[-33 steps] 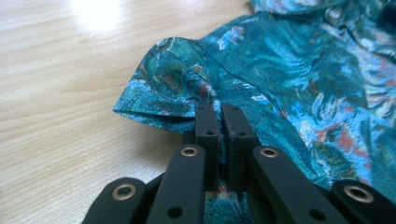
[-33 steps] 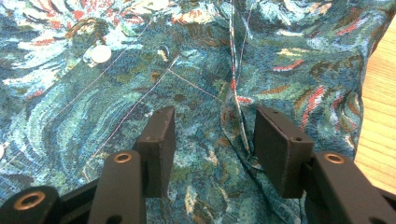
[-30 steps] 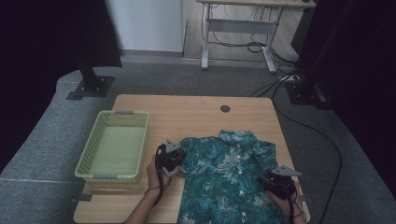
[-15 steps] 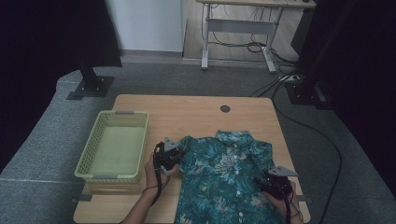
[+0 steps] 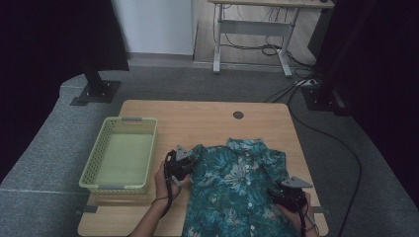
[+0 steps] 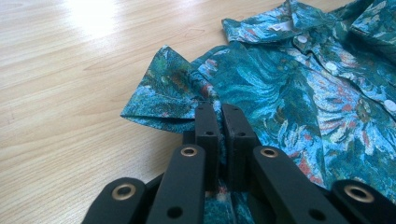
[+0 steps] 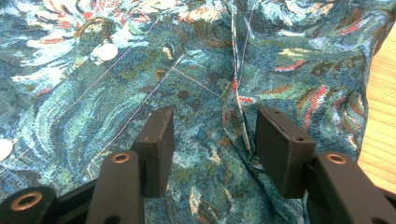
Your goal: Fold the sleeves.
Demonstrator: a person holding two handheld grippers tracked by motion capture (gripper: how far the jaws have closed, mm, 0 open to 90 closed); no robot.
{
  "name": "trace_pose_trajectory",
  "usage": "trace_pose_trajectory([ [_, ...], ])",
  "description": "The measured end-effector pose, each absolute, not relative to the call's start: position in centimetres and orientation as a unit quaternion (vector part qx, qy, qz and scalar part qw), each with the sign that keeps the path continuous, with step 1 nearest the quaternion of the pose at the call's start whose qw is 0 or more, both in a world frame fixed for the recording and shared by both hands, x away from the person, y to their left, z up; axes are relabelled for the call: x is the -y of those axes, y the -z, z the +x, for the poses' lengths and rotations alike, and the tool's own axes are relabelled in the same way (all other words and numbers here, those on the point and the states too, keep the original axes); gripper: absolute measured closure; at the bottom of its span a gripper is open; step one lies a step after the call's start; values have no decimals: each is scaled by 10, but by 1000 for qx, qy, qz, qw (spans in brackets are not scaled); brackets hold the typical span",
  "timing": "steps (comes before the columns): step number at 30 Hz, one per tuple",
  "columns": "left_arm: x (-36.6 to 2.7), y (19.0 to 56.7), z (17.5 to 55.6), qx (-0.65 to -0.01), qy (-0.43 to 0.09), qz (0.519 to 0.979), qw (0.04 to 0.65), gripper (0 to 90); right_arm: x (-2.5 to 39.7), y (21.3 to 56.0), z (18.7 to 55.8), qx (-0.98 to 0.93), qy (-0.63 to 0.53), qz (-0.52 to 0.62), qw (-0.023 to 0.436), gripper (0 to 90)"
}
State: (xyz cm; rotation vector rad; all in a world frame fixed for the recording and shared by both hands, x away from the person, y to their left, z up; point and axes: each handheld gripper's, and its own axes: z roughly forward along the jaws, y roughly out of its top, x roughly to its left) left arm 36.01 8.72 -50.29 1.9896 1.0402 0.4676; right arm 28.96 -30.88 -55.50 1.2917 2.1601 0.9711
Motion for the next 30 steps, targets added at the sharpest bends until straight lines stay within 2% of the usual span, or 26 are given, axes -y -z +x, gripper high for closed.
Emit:
trace_pose_trajectory([
  [30, -52, 523, 370, -397, -183, 821, 367, 863, 306, 555, 288, -782, -353, 464, 220, 473],
])
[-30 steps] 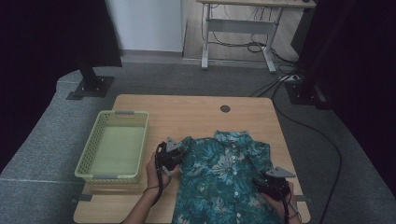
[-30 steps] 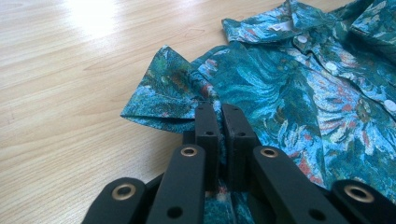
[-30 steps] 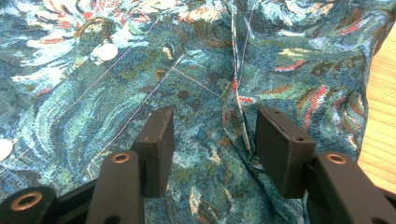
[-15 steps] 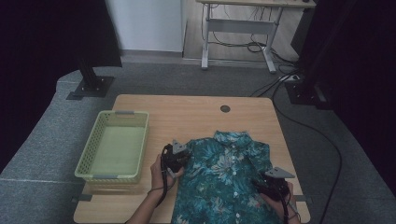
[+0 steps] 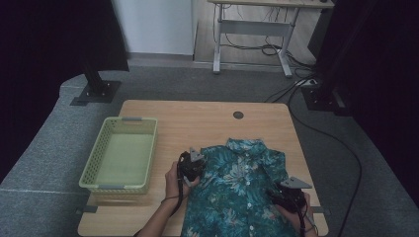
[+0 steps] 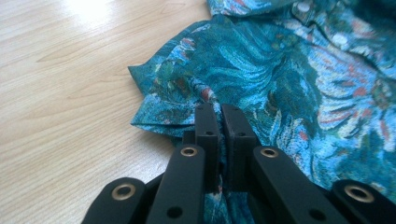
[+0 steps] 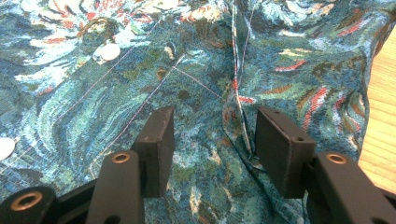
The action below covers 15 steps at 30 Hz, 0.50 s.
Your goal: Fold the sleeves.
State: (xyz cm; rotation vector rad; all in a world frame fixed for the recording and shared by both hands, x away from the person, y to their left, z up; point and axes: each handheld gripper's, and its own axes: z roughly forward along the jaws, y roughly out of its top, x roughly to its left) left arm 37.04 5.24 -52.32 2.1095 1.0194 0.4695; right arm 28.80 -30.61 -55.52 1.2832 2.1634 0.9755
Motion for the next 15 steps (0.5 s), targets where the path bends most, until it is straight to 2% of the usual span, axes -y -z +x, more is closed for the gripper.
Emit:
trace_pose_trajectory([
  [9, -35, 526, 374, -390, -195, 831, 346, 856, 306, 555, 288, -782, -353, 464, 221, 473],
  [15, -24, 524, 370, -360, -231, 847, 316, 854, 306, 555, 288, -782, -354, 463, 220, 472],
])
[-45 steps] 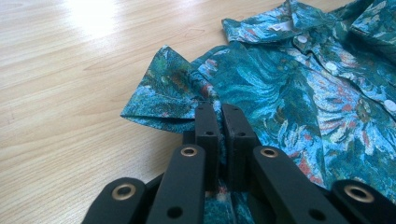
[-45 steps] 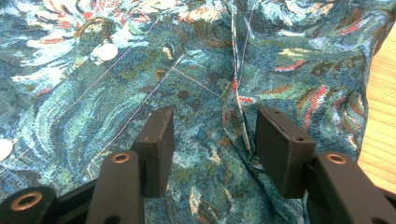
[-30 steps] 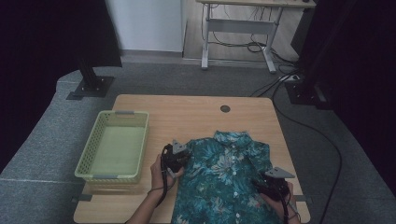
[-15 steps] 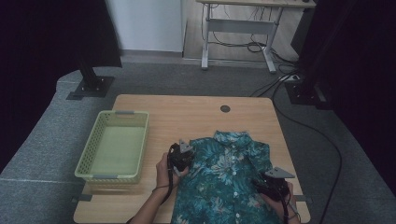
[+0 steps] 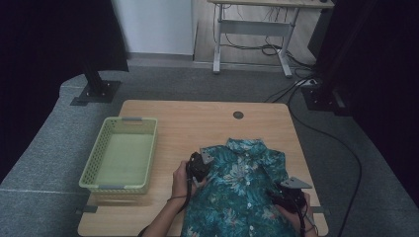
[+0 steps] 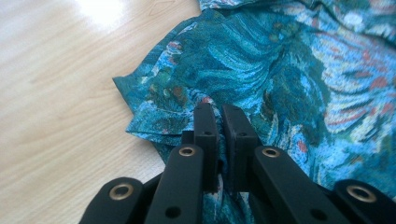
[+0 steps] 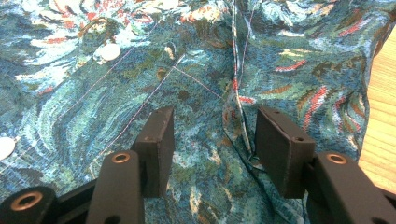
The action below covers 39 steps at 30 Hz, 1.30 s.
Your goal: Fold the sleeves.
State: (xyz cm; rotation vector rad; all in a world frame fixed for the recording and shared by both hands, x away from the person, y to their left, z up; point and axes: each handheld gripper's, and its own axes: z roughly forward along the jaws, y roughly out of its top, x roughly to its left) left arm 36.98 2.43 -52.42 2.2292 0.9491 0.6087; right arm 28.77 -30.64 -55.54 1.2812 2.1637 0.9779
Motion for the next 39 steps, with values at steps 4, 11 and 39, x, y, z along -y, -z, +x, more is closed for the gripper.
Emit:
trace_pose_trajectory([
  [4, -24, 521, 369, -362, -236, 843, 322, 854, 306, 555, 288, -782, -354, 463, 220, 472],
  [11, -8, 528, 367, -351, -227, 847, 328, 835, 306, 555, 288, -782, -353, 464, 221, 472],
  [39, -47, 492, 369, -395, -138, 803, 424, 504, 306, 556, 287, -781, -354, 464, 221, 472],
])
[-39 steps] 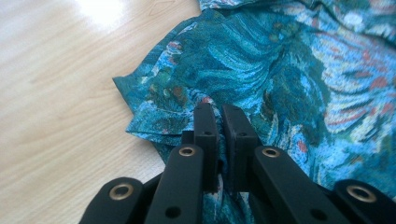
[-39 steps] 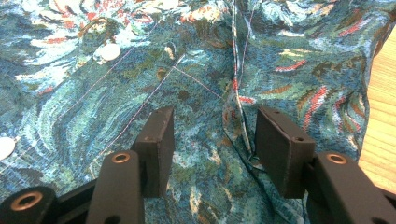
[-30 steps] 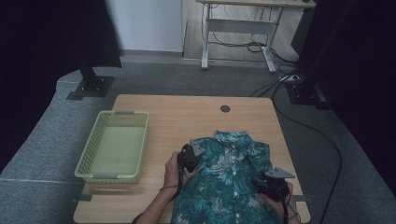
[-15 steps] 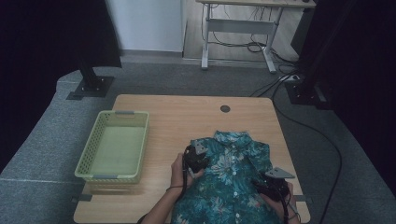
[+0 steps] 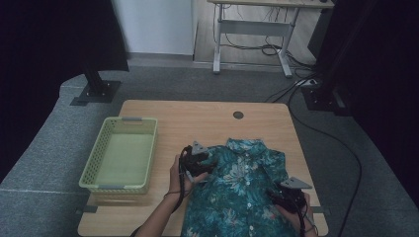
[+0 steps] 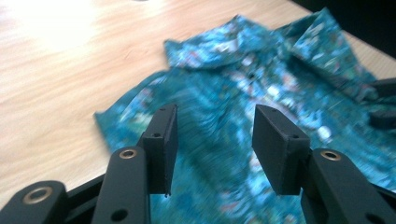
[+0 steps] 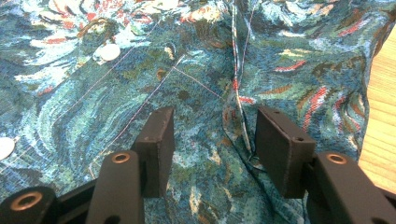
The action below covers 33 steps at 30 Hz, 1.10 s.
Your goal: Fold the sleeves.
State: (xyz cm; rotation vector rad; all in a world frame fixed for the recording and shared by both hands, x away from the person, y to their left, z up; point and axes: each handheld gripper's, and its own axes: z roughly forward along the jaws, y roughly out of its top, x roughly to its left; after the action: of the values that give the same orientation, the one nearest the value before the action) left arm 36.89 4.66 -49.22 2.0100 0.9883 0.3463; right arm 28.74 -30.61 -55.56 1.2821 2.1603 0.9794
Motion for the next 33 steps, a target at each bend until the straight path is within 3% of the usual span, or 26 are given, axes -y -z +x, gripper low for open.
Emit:
trace_pose_trajectory([
  [15, -41, 544, 366, -397, -136, 831, 366, 490, 306, 554, 290, -787, -348, 461, 216, 470],
  [25, -45, 543, 363, -391, -151, 843, 337, 474, 298, 550, 296, -800, -335, 454, 203, 464],
  [33, -70, 543, 355, -399, -153, 838, 340, 458, 279, 548, 294, -816, -330, 435, 188, 461],
])
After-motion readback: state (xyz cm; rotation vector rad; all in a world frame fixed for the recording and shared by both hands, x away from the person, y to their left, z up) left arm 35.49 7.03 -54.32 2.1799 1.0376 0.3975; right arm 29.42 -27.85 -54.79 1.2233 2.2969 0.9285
